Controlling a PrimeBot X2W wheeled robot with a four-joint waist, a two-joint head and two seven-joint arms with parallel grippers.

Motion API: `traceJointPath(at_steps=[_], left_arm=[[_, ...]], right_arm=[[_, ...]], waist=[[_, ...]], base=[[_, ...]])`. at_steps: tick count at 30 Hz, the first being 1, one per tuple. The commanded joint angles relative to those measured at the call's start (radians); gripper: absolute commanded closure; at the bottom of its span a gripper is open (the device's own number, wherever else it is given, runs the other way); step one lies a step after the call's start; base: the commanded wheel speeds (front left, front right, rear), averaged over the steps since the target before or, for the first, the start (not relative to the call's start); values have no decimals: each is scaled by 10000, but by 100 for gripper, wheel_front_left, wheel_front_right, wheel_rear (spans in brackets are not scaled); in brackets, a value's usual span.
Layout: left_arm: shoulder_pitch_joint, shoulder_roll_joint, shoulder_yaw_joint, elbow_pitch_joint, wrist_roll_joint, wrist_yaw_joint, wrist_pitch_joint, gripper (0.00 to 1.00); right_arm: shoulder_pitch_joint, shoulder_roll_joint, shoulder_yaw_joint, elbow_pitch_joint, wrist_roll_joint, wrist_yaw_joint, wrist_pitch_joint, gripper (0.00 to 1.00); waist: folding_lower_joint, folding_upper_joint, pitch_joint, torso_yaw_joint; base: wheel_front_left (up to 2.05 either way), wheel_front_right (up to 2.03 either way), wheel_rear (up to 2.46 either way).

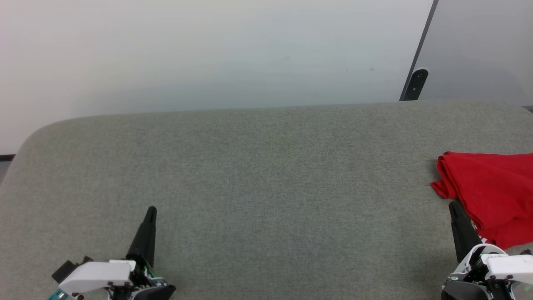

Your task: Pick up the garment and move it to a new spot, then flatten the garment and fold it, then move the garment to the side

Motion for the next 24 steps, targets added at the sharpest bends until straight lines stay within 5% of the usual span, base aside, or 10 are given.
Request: traceJointPath(at_steps=[1,24], left_arm=[[-104,-16,25,13,66,-56,44,100],[-111,-51,80,15,107,-56,77,100]], right_arm=[[-39,34,-6,7,37,-10,11,100],[-39,34,1,7,41,-10,6,100]], waist=[[0,0,0,0],[0,0,0,0]], base=[[0,0,0],[0,0,0]])
